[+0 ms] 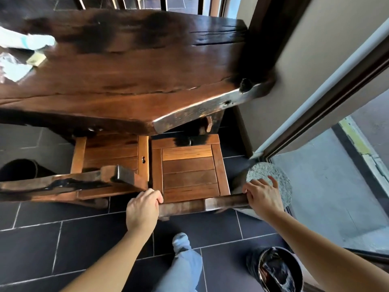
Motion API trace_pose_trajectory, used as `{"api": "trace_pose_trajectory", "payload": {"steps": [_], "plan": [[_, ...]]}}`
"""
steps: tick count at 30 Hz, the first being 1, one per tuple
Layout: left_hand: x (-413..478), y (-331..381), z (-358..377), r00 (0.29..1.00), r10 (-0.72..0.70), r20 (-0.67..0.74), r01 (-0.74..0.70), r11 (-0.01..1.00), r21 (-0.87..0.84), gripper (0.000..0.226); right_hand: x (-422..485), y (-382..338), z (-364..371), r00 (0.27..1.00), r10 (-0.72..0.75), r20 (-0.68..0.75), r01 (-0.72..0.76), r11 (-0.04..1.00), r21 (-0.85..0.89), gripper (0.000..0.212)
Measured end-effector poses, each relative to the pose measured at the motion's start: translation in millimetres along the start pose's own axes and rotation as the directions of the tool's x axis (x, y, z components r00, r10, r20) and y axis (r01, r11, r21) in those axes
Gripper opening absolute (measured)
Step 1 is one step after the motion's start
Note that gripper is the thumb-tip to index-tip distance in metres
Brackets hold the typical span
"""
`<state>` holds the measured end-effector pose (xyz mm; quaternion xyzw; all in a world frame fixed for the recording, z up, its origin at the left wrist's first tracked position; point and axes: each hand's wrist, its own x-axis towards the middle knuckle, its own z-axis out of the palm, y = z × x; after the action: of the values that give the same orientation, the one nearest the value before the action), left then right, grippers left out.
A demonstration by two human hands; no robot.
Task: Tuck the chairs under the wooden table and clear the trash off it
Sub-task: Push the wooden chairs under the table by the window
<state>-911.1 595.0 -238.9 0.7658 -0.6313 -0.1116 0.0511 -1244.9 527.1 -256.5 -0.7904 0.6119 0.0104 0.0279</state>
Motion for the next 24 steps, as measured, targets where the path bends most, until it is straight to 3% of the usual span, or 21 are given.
{"api": "trace_pose_trajectory", "payload": {"steps": [9, 14, 16, 20, 24], "plan": [[42.3, 8.8, -1.9, 0.996, -0.032, 0.079, 0.031, 0.999, 0.014, 0.025, 49.3, 6.7, -15.9, 0.979, 0.116, 0.168, -0.120, 0.993, 0.013, 0.017], [45.0, 6.3, -3.6, 0.989, -0.027, 0.148, 0.014, 0.996, 0.090, 0.011, 59.2, -4.2, -26.8, 0.931, 0.277, 0.239, -0.291, 0.956, 0.024, 0.024], [50.3, 6.8, -7.2, 0.973, -0.100, 0.207, 0.072, 0.988, 0.138, 0.014, 60.7, -8.5, -29.5, 0.921, 0.311, 0.233, -0.327, 0.945, 0.029, 0.024], [56.3, 14.7, -10.4, 0.947, -0.169, 0.274, 0.108, 0.969, 0.225, 0.024, 56.9, -5.1, -27.2, 0.944, 0.284, 0.168, -0.302, 0.948, 0.095, 0.020], [50.9, 22.6, -13.0, 0.919, -0.191, 0.345, 0.086, 0.950, 0.299, 0.029, 56.5, 2.1, -23.2, 0.953, 0.218, 0.209, -0.248, 0.960, 0.132, 0.018]]}}
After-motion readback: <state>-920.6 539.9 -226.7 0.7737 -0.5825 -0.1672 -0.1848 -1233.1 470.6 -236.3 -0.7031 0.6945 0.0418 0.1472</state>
